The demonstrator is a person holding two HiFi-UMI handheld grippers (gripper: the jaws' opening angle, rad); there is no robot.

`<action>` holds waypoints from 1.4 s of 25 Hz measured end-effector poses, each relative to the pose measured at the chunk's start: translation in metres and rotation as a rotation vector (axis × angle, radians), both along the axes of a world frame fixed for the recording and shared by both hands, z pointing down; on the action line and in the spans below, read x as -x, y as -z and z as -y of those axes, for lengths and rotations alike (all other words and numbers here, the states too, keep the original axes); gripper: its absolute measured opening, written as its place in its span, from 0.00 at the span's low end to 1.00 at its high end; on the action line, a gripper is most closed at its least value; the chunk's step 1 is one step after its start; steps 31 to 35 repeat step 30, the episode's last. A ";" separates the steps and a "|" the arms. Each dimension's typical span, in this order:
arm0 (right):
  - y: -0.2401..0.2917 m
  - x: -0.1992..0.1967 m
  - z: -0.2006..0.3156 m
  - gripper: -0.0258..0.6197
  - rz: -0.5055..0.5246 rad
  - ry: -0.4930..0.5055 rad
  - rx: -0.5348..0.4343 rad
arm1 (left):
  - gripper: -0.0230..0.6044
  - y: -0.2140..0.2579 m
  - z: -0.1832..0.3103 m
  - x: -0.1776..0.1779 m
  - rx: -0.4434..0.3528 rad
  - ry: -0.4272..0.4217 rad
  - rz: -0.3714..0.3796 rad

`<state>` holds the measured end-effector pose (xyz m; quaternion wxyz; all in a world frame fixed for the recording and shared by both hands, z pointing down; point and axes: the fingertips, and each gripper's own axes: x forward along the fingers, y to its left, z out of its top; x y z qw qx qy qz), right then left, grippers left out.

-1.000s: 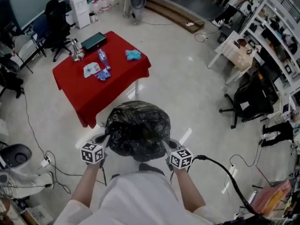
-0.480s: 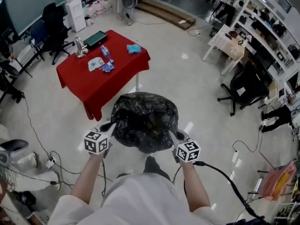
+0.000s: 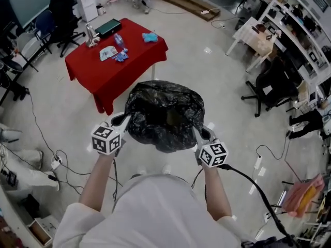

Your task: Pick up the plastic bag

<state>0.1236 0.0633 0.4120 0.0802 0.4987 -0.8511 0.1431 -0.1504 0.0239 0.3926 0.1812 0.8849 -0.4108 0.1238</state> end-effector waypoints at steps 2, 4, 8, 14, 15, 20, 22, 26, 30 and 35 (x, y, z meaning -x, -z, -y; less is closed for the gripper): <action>0.003 -0.005 -0.004 0.04 0.014 0.016 0.001 | 0.05 0.003 -0.004 -0.008 -0.001 0.025 -0.019; 0.006 -0.005 -0.009 0.04 0.016 0.049 -0.007 | 0.05 0.003 -0.009 -0.014 -0.003 0.043 -0.033; 0.008 -0.006 -0.012 0.04 0.001 0.099 -0.020 | 0.05 0.004 -0.011 -0.024 -0.007 0.059 -0.038; 0.009 -0.011 -0.010 0.04 0.004 0.116 -0.025 | 0.05 0.008 -0.013 -0.033 -0.022 0.064 -0.025; 0.009 -0.011 -0.009 0.04 0.005 0.117 -0.026 | 0.05 0.007 -0.013 -0.034 -0.022 0.064 -0.022; 0.009 -0.011 -0.007 0.04 0.001 0.123 -0.034 | 0.05 0.010 -0.011 -0.034 -0.029 0.072 -0.020; 0.011 -0.013 -0.005 0.04 0.001 0.123 -0.040 | 0.05 0.013 -0.010 -0.035 -0.034 0.074 -0.023; 0.011 -0.014 -0.002 0.04 0.001 0.117 -0.048 | 0.05 0.016 -0.009 -0.036 -0.043 0.067 -0.019; 0.010 -0.013 -0.001 0.04 -0.003 0.115 -0.051 | 0.05 0.017 -0.009 -0.035 -0.048 0.061 -0.014; 0.010 -0.013 -0.001 0.04 -0.003 0.115 -0.051 | 0.05 0.017 -0.009 -0.035 -0.048 0.061 -0.014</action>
